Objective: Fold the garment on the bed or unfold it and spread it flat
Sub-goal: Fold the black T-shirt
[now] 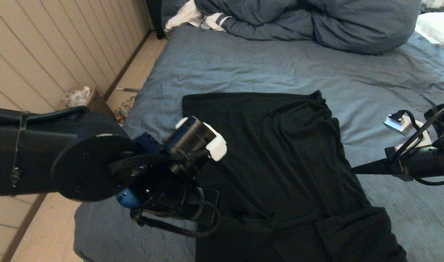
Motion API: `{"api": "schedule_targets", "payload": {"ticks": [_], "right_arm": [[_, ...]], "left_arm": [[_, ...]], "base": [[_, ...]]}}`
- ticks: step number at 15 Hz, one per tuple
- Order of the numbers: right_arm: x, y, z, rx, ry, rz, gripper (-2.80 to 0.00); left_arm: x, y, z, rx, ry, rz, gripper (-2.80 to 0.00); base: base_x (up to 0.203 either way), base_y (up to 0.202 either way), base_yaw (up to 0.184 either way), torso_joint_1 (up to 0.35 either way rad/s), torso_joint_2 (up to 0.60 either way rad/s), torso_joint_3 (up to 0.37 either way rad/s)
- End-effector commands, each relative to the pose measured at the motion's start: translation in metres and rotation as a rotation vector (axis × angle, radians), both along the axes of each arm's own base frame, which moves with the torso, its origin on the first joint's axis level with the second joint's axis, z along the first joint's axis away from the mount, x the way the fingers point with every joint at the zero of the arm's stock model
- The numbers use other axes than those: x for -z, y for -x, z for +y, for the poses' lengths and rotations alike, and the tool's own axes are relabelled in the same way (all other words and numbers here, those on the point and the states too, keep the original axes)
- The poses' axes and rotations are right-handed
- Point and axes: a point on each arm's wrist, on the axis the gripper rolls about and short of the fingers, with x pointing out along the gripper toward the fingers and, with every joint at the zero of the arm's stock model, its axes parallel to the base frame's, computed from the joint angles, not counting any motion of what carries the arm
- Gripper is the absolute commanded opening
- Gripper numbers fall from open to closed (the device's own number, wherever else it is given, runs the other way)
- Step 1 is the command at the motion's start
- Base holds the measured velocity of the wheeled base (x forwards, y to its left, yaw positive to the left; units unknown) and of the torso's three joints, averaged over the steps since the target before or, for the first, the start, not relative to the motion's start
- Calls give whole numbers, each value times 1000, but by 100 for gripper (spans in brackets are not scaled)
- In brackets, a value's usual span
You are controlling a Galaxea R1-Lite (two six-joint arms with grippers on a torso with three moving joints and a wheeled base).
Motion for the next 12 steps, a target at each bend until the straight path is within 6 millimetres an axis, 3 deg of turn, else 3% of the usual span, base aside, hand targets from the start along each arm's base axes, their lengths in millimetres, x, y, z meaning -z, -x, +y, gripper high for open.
{"api": "schedule_targets", "payload": {"ticks": [1,4,5,6,12], "right_arm": [[-11,-11,-3,24,-15,-19,-280],[-18,-27,-6,51,-30,-25,-280],[-17,-30,-6,52,-29,-25,0],[-14,-32,-7,54,-28,-15,0],[8,-51,-15,69,-14,41,0]], "left_arm": [[-19,-27,26,-94,46,-70,-280],[-28,-72,57,-180,102,-148,-280],[-29,-84,62,-179,150,-170,-280],[-25,-92,62,-175,164,-172,0],[13,-124,53,-154,182,-97,0]], "base": [[0,0,0,0,0,0],[0,0,0,0,0,0],[0,0,0,0,0,0],[0,0,0,0,0,0],[0,0,0,0,0,0]]}}
